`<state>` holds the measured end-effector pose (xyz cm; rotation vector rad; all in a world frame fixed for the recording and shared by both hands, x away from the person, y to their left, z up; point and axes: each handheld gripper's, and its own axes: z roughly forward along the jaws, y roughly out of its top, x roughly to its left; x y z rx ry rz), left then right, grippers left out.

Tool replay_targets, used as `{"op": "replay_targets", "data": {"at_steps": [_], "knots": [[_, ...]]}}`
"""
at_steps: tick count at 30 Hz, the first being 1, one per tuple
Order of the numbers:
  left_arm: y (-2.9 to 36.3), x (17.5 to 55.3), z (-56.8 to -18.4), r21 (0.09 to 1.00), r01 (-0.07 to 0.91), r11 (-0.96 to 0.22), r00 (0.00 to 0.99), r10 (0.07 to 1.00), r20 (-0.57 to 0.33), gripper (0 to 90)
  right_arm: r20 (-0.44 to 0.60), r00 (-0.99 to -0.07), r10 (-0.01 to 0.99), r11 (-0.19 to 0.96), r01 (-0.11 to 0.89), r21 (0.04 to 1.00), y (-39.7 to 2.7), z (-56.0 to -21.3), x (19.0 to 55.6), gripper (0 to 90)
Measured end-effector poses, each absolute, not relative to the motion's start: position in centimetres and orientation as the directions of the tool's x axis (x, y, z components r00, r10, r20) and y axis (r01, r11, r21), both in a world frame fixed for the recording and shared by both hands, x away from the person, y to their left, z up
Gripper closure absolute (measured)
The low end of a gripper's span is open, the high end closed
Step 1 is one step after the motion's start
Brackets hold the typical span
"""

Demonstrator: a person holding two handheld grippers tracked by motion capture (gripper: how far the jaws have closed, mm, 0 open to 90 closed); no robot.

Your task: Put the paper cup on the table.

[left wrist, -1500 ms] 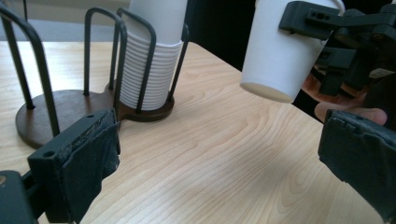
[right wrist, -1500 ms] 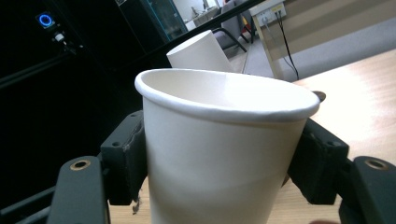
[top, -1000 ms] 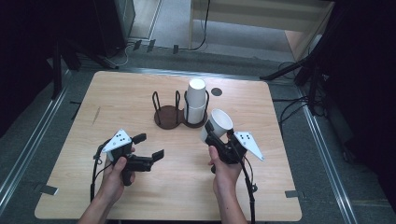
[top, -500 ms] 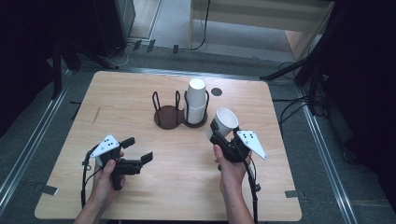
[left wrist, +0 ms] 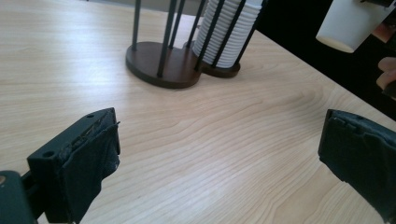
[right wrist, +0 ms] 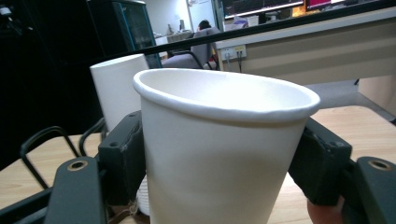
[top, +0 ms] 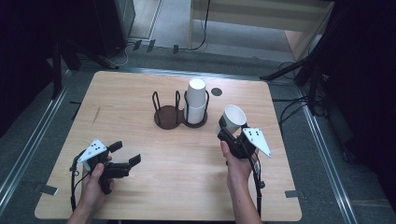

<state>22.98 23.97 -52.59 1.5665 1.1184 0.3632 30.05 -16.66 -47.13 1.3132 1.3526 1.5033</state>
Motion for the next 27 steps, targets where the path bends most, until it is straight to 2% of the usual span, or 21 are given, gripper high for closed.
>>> {"op": "replay_targets", "data": {"at_steps": [7, 15, 21, 27], "knots": [[25.7, 22.2, -53.3, 0.878, 0.475, 0.058, 0.476, 0.822, -0.312, 0.0, 0.181, -0.201, 0.963, -0.162, 0.108, 0.981, -17.8, -47.6, 31.1, 28.0], [28.2, 21.5, -53.8, 0.869, 0.484, 0.1, 0.415, 0.849, -0.328, 0.0, 0.138, -0.173, 0.975, -0.128, 0.071, 0.989, -18.9, -48.5, 32.4, 27.9], [29.6, 21.1, -54.1, 0.873, 0.481, 0.083, 0.368, 0.884, -0.287, 0.0, 0.135, -0.158, 0.978, -0.125, 0.075, 0.989, -19.5, -49.1, 33.4, 28.0], [30.6, 20.8, -54.4, 0.872, 0.484, 0.072, 0.33, 0.908, -0.258, 0.0, 0.078, -0.149, 0.986, -0.07, 0.058, 0.996, -19.9, -49.7, 34.5, 28.3]]}}
